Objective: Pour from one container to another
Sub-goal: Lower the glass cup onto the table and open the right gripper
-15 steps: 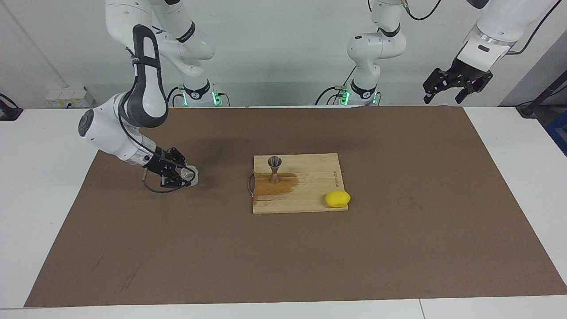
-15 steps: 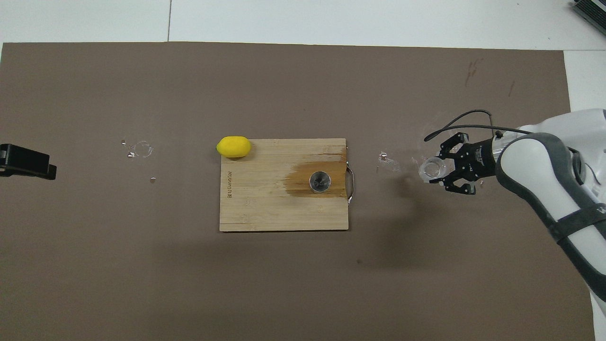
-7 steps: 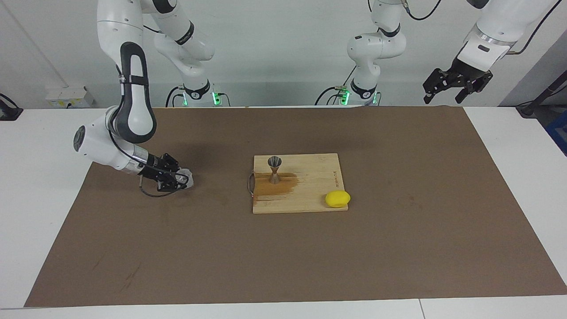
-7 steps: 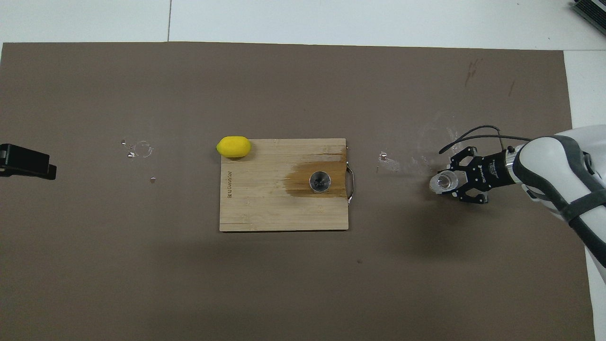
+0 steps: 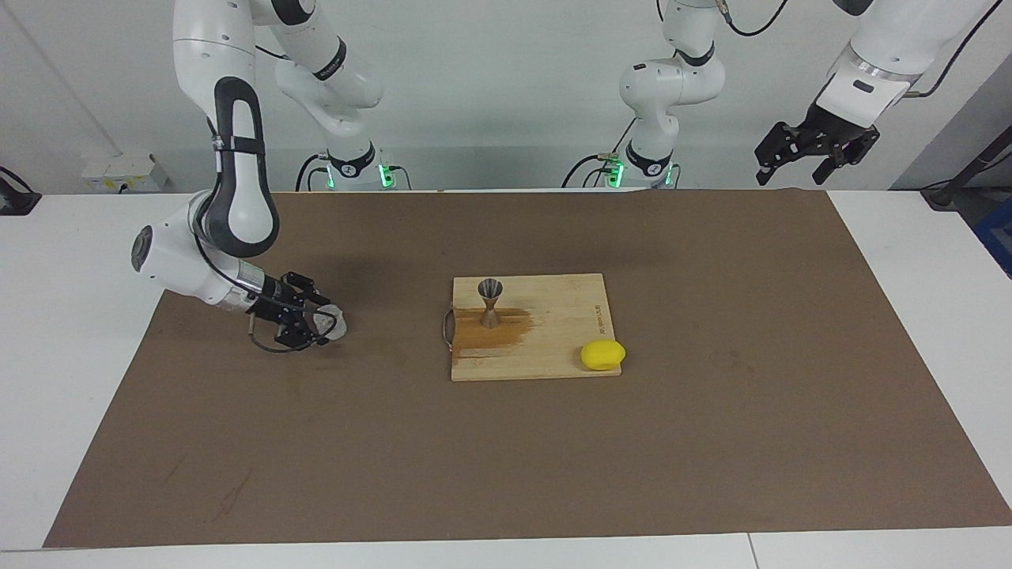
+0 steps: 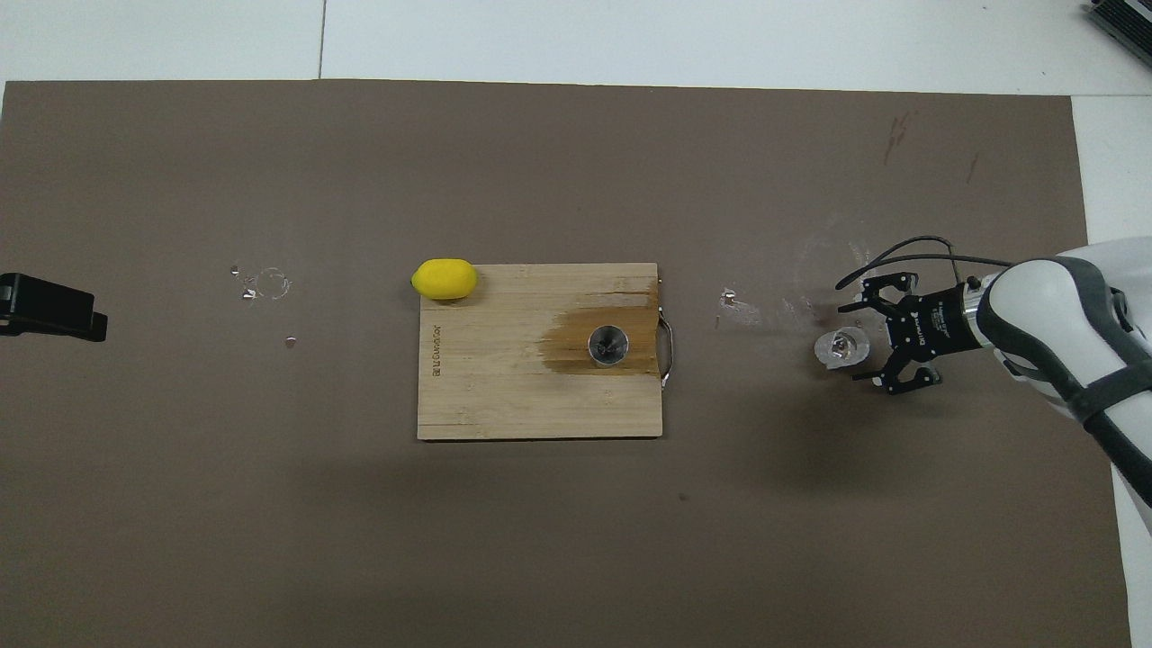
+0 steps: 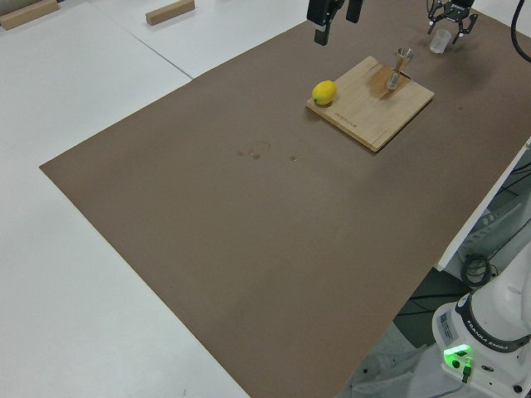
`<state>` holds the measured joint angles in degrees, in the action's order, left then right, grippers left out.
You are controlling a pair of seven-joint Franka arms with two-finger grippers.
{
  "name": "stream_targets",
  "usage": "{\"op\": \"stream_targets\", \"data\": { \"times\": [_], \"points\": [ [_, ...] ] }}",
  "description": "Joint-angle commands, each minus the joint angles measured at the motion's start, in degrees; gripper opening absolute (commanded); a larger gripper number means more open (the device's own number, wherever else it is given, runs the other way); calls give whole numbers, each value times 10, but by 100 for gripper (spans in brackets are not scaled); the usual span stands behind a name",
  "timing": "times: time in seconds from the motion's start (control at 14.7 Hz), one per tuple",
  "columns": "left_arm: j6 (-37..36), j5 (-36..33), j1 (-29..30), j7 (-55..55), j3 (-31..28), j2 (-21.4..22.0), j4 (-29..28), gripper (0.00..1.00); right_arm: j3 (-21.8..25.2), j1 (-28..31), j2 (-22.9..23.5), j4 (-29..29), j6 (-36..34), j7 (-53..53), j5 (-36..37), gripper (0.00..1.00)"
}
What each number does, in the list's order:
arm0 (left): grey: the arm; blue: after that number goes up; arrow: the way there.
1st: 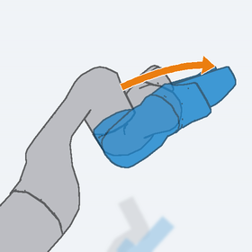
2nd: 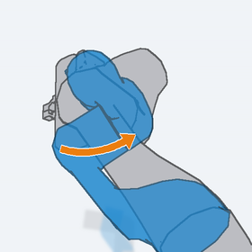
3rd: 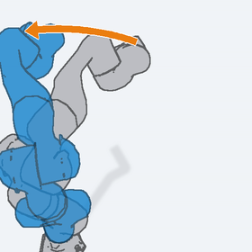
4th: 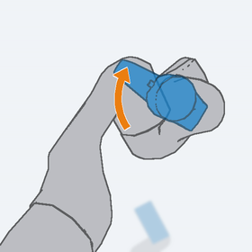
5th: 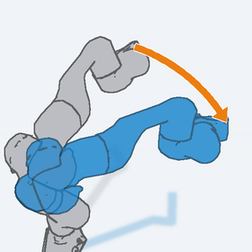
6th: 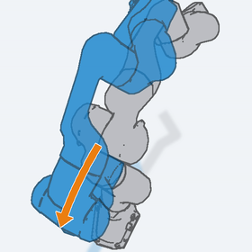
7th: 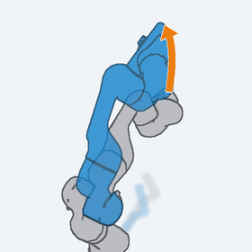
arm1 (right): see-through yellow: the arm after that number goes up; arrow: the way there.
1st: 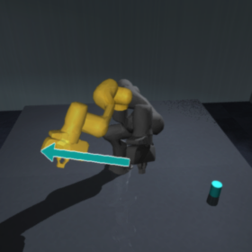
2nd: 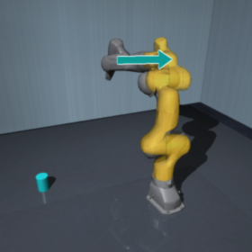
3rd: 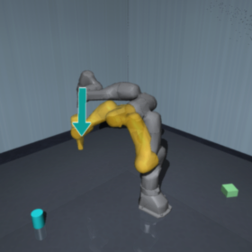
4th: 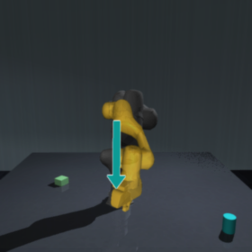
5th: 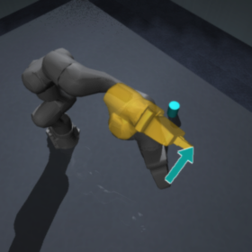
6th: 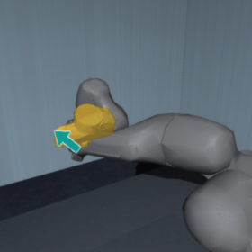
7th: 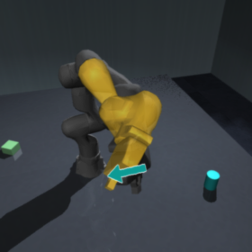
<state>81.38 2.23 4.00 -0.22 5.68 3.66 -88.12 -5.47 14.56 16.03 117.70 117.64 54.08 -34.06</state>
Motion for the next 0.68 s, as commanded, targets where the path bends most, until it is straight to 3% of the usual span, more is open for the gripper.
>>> {"op": "stream_targets", "data": {
  "times": [0.0,0.27,0.61],
  "points": [
    [-1,5,0,5,-2,16,-17,100,-3,22,-34,25,0,-6,-7,100],
    [-1,5,0,5,-2,16,-17,100,-3,40,-63,39,1,-17,13,100],
    [-1,5,0,5,-2,16,-17,100,-7,-17,-93,22,0,-51,150,100]
  ]
}}
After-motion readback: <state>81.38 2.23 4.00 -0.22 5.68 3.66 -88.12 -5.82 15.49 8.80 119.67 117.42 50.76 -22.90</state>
